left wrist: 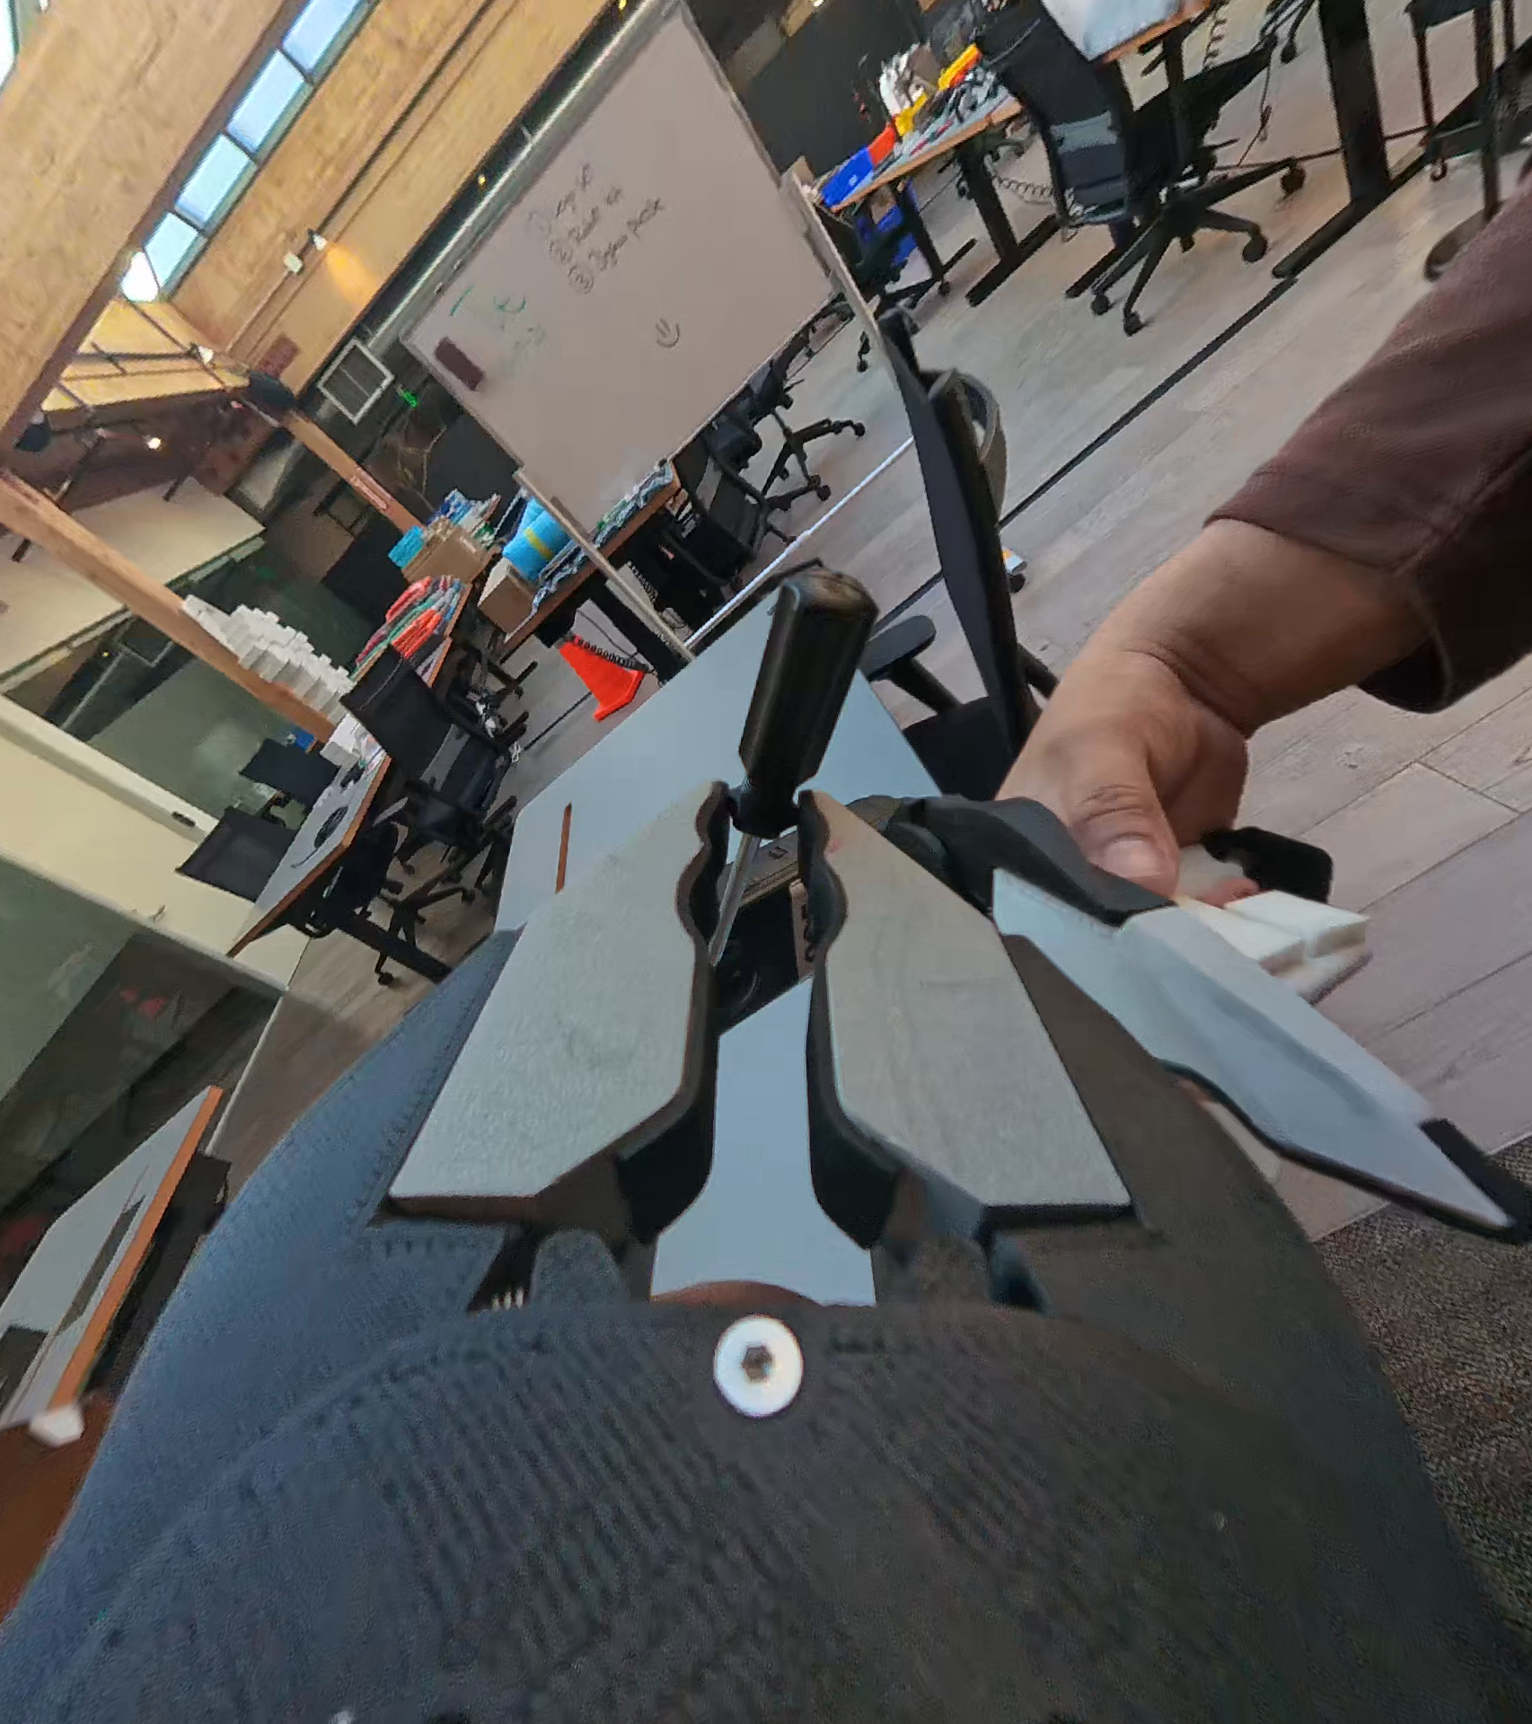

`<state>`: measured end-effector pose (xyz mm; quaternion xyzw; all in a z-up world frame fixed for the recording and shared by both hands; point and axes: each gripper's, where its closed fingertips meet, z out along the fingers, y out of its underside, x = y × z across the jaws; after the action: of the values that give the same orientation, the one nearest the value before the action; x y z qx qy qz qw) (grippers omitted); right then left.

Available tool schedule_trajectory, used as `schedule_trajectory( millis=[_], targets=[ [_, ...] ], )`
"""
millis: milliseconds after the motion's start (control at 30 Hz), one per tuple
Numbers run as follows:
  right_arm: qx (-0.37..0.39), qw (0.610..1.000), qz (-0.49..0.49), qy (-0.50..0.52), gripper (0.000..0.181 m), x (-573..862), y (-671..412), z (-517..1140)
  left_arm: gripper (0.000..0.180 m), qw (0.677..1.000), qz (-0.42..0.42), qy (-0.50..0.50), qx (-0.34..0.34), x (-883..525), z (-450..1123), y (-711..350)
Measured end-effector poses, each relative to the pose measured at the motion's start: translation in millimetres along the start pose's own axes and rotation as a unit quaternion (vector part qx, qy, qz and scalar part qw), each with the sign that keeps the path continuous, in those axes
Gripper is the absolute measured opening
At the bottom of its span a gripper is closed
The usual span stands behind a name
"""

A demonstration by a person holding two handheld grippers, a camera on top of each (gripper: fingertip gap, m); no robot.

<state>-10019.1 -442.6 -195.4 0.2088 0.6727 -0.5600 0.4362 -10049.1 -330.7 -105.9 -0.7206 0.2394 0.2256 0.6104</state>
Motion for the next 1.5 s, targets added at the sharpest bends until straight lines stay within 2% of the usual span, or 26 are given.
schedule_trajectory(
  millis=[233,467,567,733,867,1033,1167,1267,1367,1500],
  targets=[
    [0.094,0.989,-0.061,0.097,0.069,-105,106,-102,0.013,0.996,0.041,0.083,0.004,88,154,-63],
    [0.232,0.947,-0.03,0.219,0.083,-185,221,-208,0.013,0.968,0.055,0.221,0.105,195,305,-190],
    [0.312,0.91,-0.027,0.271,0.081,-212,268,-244,0.013,0.94,0.067,0.296,0.156,238,348,-241],
    [0.459,0.816,0.016,0.35,0.08,-244,366,-299,0.013,0.88,0.058,0.424,0.208,321,408,-289],
    [0.533,0.757,0.035,0.376,0.08,-281,427,-322,0.013,0.827,0.057,0.5,0.25,387,456,-320],
    [0.592,0.694,0.054,0.405,0.083,-315,491,-388,0.013,0.786,0.069,0.54,0.293,450,547,-337],
    [0.619,0.67,0.098,0.399,0.082,-316,543,-488,0.012,0.763,0.054,0.551,0.334,470,634,-369],
    [0.637,0.651,0.133,0.391,0.077,-329,574,-572,0.012,0.76,0.035,0.551,0.342,459,711,-400],
    [0.614,0.642,0.139,0.437,0.082,-359,600,-643,0.012,0.756,0.035,0.551,0.35,443,781,-421],
    [0.651,0.616,0.09,0.434,0.076,-420,621,-738,0.013,0.767,0.047,0.539,0.344,429,866,-432]
  ],
)
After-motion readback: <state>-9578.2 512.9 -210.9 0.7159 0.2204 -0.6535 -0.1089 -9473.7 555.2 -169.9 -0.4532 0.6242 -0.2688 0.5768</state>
